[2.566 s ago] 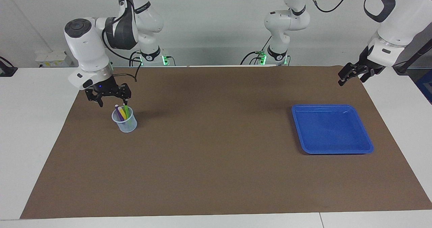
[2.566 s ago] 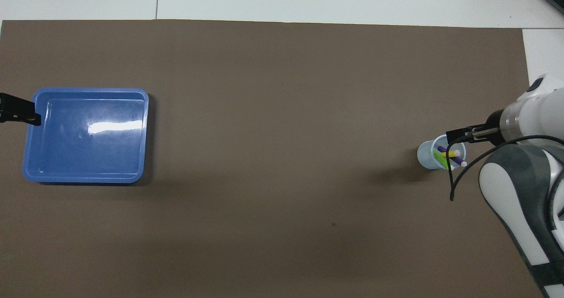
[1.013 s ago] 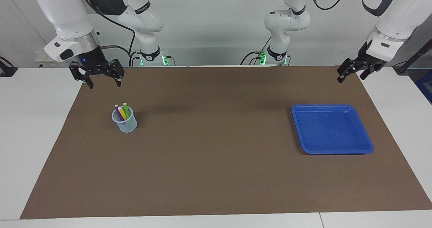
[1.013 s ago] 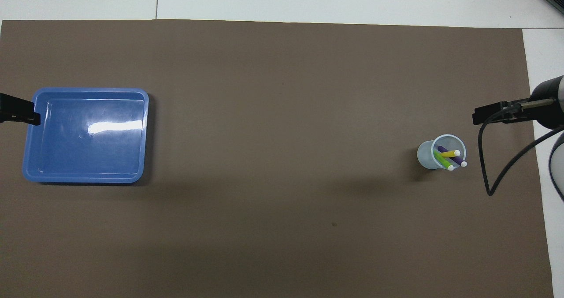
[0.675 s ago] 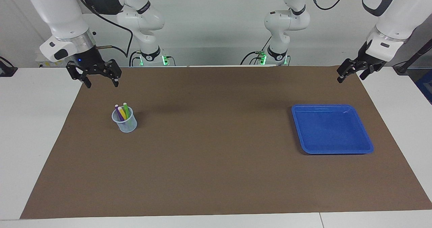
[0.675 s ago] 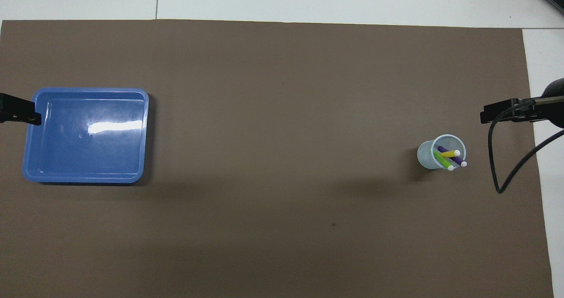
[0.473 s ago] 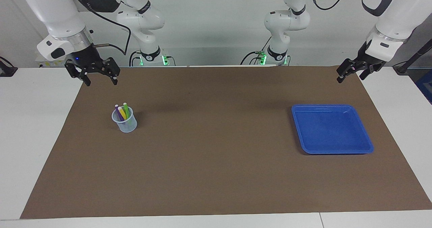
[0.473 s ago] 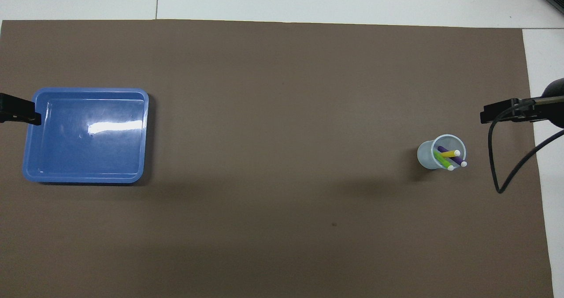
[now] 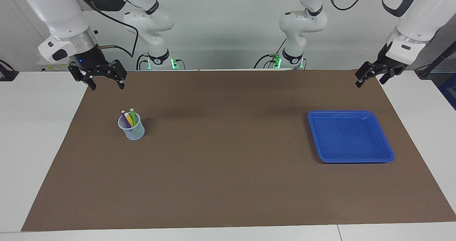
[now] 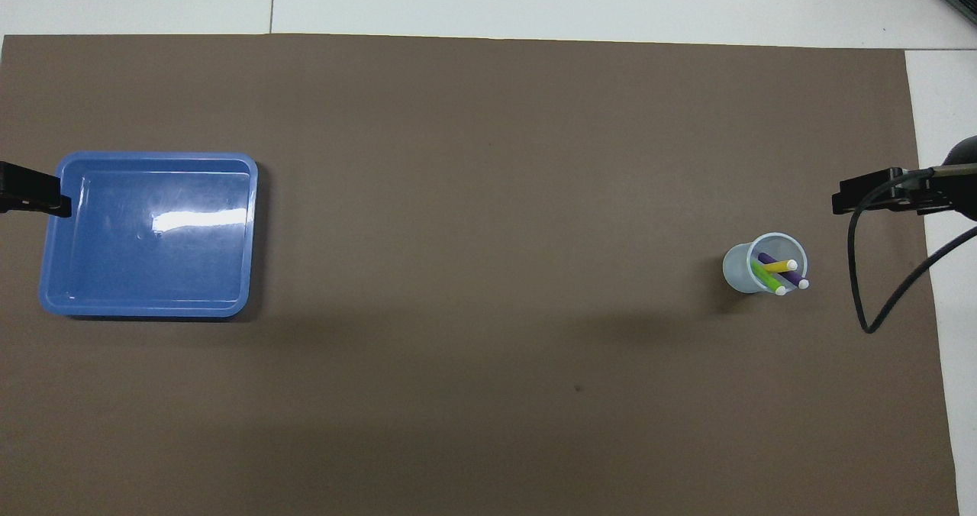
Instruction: Transfer and insert pens with both arms
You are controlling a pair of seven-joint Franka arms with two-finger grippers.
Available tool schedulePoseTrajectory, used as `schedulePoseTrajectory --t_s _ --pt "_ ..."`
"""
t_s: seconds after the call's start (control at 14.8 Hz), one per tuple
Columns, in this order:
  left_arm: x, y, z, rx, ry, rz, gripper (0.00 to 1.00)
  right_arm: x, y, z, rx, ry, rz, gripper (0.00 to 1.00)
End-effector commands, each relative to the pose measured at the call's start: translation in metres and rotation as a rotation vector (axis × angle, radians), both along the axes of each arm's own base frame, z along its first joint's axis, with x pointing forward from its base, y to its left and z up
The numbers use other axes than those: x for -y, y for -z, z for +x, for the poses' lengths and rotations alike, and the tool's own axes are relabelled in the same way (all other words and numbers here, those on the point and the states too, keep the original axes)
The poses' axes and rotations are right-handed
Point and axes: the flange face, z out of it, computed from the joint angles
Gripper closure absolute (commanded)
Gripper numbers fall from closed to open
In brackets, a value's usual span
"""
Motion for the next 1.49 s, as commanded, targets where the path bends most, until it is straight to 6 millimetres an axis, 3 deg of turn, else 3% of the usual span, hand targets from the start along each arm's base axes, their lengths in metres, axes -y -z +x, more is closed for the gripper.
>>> schedulePoseTrajectory --t_s 0.0,1.01,1.15,1.42 --pt "0.002 -0.006 -0.005 0.007 0.006 0.002 0.0 -0.006 -0.006 0.002 -0.007 0.012 0.013 0.0" --pt "0.001 -0.007 -0.005 0.01 0.006 0.002 0.0 0.014 -0.004 -0.009 -0.077 0.053 -0.001 0.0" --pt "0.001 -0.007 -0.005 0.01 0.006 0.002 0.0 0.015 -0.015 -0.008 -0.054 0.053 -0.005 0.0" --pt "0.001 -0.007 -0.005 0.01 0.004 0.002 0.0 0.015 -0.016 -0.007 -0.053 0.055 -0.006 0.0"
